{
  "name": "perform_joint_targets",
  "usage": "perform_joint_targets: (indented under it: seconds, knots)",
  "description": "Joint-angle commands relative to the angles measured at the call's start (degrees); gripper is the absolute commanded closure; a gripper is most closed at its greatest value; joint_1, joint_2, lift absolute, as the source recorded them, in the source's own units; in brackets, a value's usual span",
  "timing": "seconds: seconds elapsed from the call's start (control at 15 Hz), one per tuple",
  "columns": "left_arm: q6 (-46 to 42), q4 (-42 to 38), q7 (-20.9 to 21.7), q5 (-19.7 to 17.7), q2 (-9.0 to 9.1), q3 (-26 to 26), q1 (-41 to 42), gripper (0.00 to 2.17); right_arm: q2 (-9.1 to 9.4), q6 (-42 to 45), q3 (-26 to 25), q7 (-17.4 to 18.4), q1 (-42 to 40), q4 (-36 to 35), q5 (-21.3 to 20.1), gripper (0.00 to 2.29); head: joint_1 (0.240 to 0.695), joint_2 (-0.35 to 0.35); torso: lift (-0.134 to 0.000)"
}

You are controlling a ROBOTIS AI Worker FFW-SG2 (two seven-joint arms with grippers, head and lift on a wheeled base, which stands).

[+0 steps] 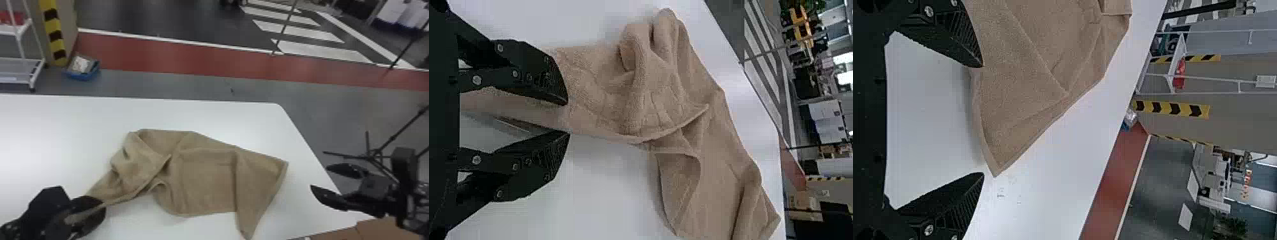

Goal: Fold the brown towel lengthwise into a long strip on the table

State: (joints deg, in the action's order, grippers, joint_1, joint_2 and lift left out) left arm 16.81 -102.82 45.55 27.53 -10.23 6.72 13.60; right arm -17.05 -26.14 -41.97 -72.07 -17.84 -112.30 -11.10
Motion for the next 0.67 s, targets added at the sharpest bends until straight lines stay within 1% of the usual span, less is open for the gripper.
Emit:
perform_joint_targets:
  seconds: [0.0, 0.07, 0.13, 0.2, 0.27, 0.33, 0.4, 0.47, 0.53, 0.6]
  knots:
    - [3.19, 0.42, -1.96, 0.94, -0.23, 0.75, -0.42, 1.32, 0.00, -0.02, 0.31, 0.00, 0.35, 0.23, 0.02, 0.12, 0.695, -0.350, -0.093]
    - [4.95, -0.45, -3.37, 0.59, -0.23, 0.58, -0.24, 1.67, 0.00, -0.02, 0.40, 0.00, 0.35, 0.23, 0.02, 0.12, 0.695, -0.350, -0.093]
    - [6.71, -2.39, -4.42, 0.33, -0.23, 0.40, 0.29, 1.82, 0.00, -0.02, 0.75, 0.00, 0.52, 0.32, 0.02, 0.12, 0.695, -0.350, -0.093]
    - [7.76, -4.76, -4.07, -0.20, -0.23, -0.13, 1.08, 1.82, 0.00, 0.16, 0.93, 0.00, 0.52, 0.59, 0.02, 0.12, 0.695, -0.350, -0.093]
    - [9.34, -8.10, -1.87, -1.96, -0.23, -1.71, 1.96, 1.82, 0.00, 0.34, 1.02, 0.00, 0.52, 0.94, 0.02, 0.12, 0.695, -0.350, -0.093]
    - [14.09, -11.53, 2.08, -6.53, -0.14, -4.17, 2.05, 1.82, 0.00, 0.51, 1.10, 0.00, 0.61, 1.47, 0.02, 0.12, 0.695, -0.350, -0.093]
    - [19.01, -13.81, 5.34, -11.89, -0.14, -6.89, 1.78, 1.82, -0.08, 0.51, 1.19, 0.00, 0.61, 1.73, -0.07, 0.12, 0.695, -0.350, -0.093]
    - [25.87, -16.71, 8.59, -19.18, 0.12, -10.58, 0.64, 1.82, -0.08, 0.51, 1.28, 0.00, 0.61, 1.90, -0.15, 0.12, 0.695, -0.350, -0.093]
    - [35.01, -18.47, 9.91, -26.13, 0.21, -13.92, -1.29, 1.82, -0.08, 0.51, 1.54, 0.00, 0.70, 1.90, -0.33, 0.12, 0.695, -0.350, -0.093]
    - [42.39, -18.74, 9.64, -31.66, 0.30, -16.12, -3.67, 1.82, -0.08, 0.69, 1.90, 0.00, 0.61, 1.82, -0.50, 0.12, 0.695, -0.350, -0.093]
